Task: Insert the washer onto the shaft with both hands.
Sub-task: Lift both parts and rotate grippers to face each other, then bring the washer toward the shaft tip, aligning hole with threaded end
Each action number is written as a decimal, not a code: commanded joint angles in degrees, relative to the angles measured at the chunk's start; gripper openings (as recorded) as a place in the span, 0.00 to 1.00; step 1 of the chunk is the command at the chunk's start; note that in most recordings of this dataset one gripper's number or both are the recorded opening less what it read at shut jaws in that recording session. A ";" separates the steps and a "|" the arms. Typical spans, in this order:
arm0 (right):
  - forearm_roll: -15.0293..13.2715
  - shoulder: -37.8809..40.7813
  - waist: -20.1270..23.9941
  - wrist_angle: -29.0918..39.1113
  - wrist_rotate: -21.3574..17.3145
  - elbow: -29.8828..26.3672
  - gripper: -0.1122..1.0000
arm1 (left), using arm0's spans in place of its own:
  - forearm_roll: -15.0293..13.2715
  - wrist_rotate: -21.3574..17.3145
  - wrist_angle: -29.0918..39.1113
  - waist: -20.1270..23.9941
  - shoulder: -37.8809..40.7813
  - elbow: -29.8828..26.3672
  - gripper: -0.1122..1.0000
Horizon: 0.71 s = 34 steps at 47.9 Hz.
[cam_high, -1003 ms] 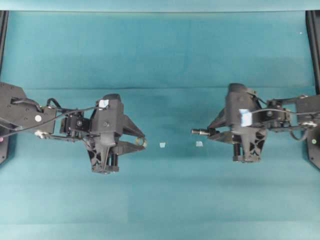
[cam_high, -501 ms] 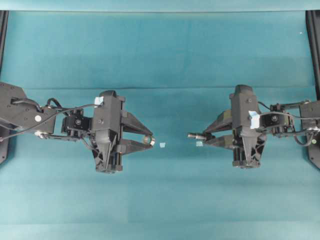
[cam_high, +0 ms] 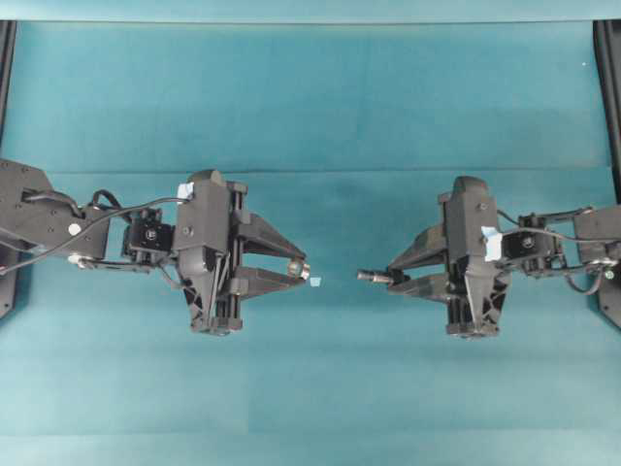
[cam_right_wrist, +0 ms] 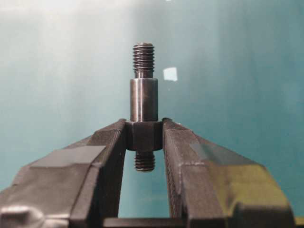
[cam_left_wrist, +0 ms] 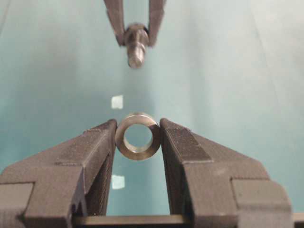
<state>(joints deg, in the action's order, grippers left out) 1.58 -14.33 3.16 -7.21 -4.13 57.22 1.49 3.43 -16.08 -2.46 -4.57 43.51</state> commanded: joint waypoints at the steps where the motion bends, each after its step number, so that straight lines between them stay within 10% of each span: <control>1: 0.09 0.88 0.26 -2.81 -0.44 -0.26 0.10 | 0.00 0.18 -0.62 0.09 -0.09 -1.14 0.41; 34: 0.09 8.96 0.79 -18.19 -4.66 1.05 0.10 | 0.00 0.53 -3.25 -0.18 4.13 -2.20 0.41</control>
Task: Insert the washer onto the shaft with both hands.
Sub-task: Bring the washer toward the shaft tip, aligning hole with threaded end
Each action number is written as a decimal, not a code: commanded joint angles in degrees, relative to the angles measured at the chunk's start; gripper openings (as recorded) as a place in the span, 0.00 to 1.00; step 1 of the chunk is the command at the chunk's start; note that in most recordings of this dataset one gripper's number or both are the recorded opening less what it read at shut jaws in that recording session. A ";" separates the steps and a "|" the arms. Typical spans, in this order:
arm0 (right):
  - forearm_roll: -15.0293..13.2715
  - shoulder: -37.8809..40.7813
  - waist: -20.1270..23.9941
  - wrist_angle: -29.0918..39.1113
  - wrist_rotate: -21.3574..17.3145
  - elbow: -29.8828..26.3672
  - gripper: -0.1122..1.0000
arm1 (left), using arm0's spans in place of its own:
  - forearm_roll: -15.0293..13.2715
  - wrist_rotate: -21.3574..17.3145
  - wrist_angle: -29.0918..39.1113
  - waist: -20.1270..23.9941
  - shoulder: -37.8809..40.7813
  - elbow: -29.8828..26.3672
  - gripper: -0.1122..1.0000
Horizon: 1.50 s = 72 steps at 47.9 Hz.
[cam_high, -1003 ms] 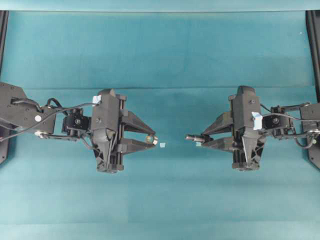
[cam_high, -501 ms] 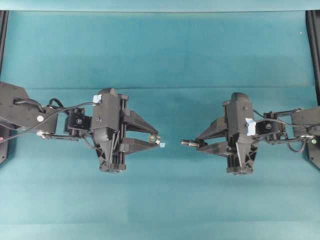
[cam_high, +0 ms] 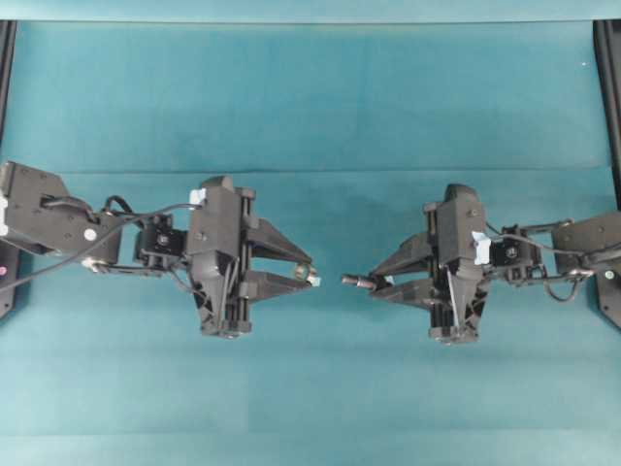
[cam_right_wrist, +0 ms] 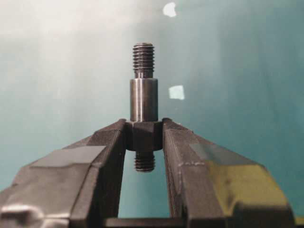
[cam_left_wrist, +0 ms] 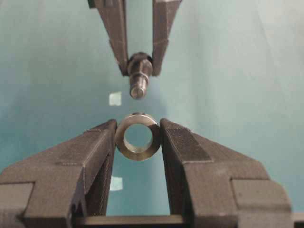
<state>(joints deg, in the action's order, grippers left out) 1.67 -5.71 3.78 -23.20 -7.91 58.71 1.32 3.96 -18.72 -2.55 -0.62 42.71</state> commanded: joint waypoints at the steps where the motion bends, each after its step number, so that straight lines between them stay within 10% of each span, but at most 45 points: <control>1: 0.09 0.53 0.26 -2.46 -1.05 -0.35 0.10 | 0.00 0.09 -0.62 -0.09 0.44 -1.49 0.41; 72: 0.09 2.99 0.35 -6.33 -1.23 -2.90 0.10 | 0.00 0.09 -0.62 -0.53 6.94 -7.56 0.41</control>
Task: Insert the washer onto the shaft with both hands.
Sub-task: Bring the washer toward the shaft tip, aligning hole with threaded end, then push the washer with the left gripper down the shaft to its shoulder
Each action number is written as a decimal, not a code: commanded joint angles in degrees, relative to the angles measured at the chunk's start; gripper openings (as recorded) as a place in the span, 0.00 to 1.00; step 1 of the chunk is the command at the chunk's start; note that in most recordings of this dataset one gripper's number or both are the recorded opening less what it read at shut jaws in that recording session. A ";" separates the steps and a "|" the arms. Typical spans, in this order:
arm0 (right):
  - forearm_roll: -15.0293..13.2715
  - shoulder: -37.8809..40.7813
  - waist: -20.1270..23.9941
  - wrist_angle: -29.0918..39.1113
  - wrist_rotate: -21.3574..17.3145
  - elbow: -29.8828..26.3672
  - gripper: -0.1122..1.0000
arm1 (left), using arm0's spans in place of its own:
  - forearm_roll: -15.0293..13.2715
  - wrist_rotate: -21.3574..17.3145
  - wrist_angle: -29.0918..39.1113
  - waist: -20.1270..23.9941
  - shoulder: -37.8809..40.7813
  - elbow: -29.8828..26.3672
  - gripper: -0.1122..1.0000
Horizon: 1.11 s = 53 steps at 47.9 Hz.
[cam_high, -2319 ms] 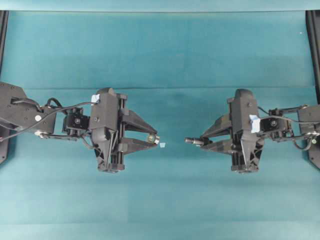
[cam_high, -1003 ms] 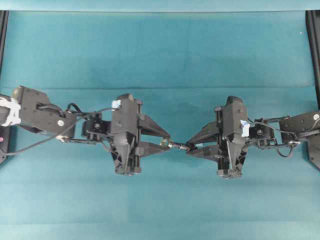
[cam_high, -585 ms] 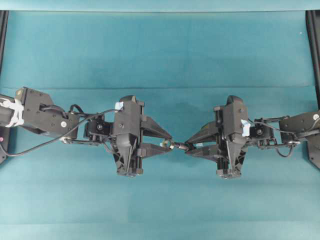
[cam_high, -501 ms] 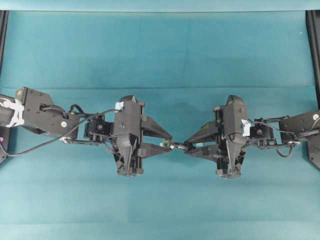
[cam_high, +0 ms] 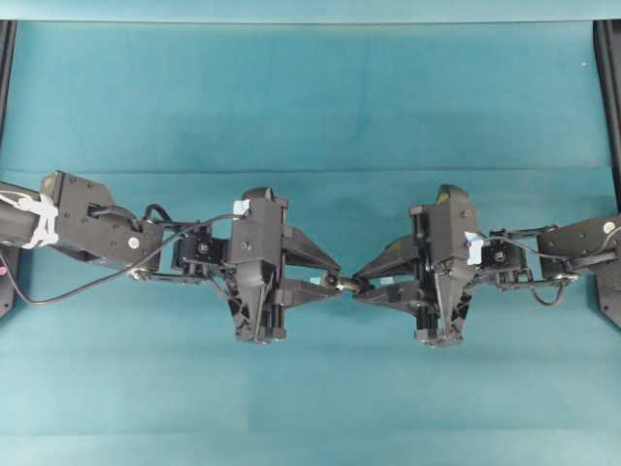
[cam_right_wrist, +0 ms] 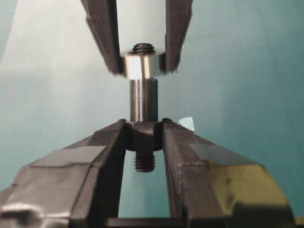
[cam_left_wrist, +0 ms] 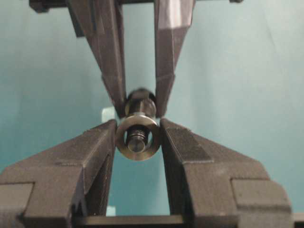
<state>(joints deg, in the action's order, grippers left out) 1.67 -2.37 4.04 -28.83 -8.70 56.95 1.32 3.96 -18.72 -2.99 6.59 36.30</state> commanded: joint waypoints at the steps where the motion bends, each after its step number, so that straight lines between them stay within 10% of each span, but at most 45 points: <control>1: 0.00 -0.26 0.09 -0.70 -0.44 -1.14 0.10 | 0.18 0.09 -0.62 -0.18 -0.26 -1.14 0.41; 53: 0.00 0.35 0.09 -0.44 -0.09 -2.37 0.10 | 0.18 0.00 -0.18 -1.67 2.72 -3.78 0.41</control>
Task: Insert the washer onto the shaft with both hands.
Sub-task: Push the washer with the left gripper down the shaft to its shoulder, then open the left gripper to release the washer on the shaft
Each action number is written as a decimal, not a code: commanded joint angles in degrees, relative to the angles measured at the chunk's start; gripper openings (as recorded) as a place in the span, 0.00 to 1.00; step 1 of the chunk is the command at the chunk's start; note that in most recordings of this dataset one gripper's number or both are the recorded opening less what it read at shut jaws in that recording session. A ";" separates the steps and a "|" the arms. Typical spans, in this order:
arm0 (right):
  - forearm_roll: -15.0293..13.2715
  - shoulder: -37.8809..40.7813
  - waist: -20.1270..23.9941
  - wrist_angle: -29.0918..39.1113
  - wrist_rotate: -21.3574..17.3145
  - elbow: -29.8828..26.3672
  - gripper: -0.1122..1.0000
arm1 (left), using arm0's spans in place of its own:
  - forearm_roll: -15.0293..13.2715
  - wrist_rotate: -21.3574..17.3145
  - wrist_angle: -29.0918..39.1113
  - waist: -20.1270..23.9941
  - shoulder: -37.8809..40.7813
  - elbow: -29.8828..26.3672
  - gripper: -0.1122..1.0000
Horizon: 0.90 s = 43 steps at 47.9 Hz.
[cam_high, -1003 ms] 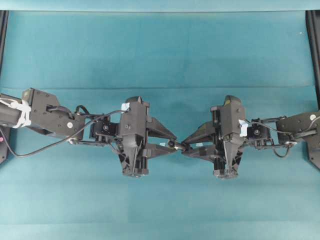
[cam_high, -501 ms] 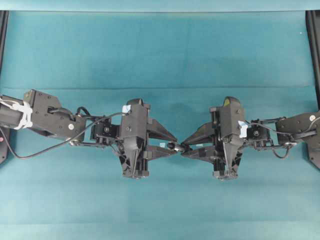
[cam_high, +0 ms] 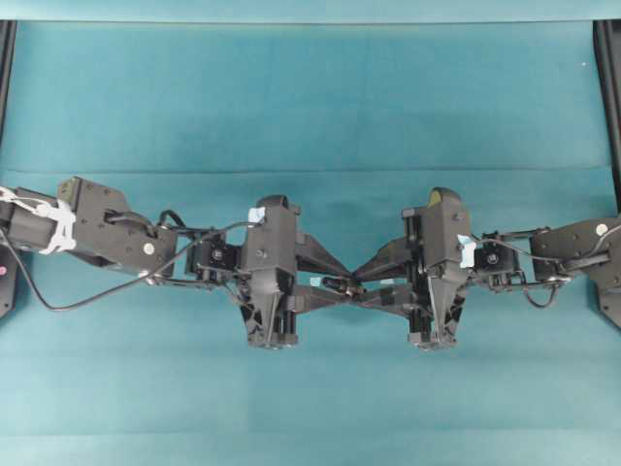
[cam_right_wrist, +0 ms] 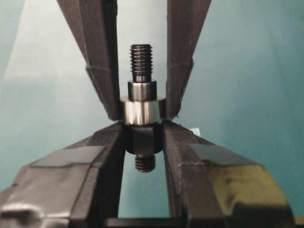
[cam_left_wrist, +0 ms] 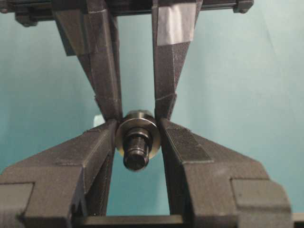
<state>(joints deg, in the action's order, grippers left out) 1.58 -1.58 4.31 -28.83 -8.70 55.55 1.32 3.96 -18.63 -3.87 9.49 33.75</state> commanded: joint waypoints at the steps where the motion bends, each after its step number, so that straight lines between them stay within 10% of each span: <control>1: 0.09 -0.44 -0.26 -0.44 -0.09 -0.97 0.10 | 0.18 0.00 -0.26 -0.79 -0.18 -1.23 0.41; 43: 0.00 -0.44 -0.18 0.44 -0.18 -0.97 0.10 | 0.00 0.00 4.13 -0.79 -0.53 -2.02 0.49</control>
<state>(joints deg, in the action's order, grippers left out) 1.49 -1.58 4.31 -28.04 -8.70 55.55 1.32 4.04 -14.24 -4.04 9.67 32.43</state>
